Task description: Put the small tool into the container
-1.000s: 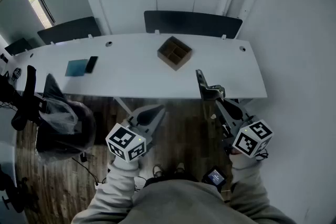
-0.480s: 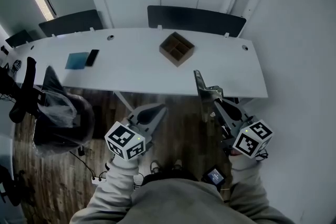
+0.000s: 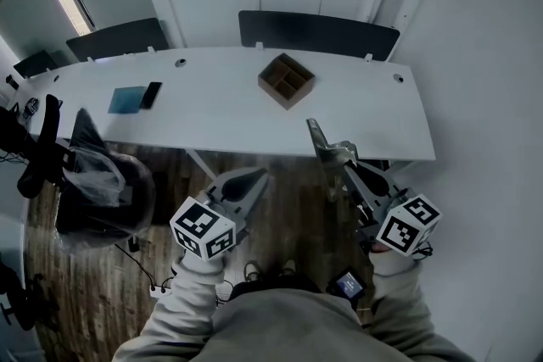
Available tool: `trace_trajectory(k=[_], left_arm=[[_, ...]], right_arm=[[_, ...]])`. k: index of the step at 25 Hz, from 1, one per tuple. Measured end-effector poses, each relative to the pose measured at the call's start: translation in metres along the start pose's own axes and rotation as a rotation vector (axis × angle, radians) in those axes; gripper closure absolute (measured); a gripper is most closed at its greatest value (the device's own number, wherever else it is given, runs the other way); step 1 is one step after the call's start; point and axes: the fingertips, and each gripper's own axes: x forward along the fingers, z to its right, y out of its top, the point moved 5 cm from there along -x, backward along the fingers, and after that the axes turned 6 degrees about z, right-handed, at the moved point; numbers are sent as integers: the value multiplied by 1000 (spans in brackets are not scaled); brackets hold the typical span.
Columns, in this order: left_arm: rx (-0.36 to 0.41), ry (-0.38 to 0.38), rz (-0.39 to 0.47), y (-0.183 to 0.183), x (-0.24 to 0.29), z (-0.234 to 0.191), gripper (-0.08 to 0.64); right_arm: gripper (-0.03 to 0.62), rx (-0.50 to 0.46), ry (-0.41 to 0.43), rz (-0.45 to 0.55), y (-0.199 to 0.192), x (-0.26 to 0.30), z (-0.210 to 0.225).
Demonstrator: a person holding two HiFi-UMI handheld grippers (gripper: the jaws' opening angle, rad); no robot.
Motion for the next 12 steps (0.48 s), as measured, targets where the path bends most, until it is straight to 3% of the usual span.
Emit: trace_trajectory(k=[7,12], left_arm=[[0,15,-32,-13,20,7,558],[-52,12,-38,-17,43,15,560]], right_arm=[[551,18,29,2,2,-12,23],[551,65,75,47,12,-23,39]])
